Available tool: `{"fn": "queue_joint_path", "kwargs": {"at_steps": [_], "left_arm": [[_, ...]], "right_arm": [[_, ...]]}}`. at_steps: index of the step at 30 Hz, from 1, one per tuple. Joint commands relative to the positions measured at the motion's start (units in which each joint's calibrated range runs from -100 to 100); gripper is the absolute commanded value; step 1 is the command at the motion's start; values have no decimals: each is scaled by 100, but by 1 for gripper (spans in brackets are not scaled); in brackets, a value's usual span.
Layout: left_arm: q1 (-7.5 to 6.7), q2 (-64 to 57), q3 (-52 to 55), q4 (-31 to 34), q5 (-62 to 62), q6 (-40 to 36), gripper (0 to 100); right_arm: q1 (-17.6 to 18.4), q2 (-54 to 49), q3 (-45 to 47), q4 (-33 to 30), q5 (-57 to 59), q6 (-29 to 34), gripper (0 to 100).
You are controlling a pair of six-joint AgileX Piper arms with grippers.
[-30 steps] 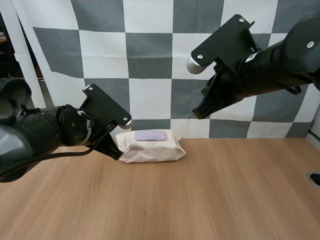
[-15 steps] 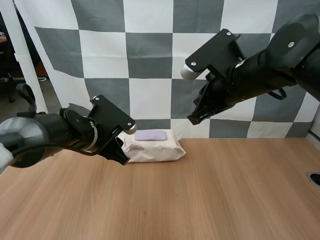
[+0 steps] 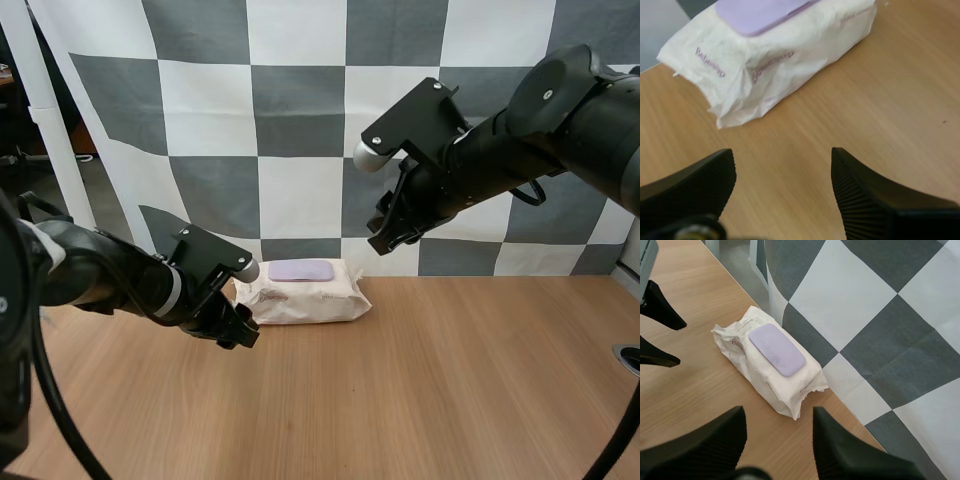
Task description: Open the wet wipes lid
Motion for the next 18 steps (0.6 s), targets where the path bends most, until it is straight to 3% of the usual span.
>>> {"fn": "queue_joint_path", "kwargs": {"at_steps": [1,8,12,18], "left_arm": [[4,307,-133,-1218,542,2392,91],[4,1014,-701,-1190,411,2392,91],[-3,1455,-1011,-796,302,2392,91],[-221,1994,-1181,-305,-491,2392,91]], "right_arm": [[-1,53,-7,-5,-22,-38,92],[-1,64,-7,-5,-58,-97,96],[-1,64,-7,32,-102,-97,96],[-1,64,-7,193,-215,-147,96]]}}
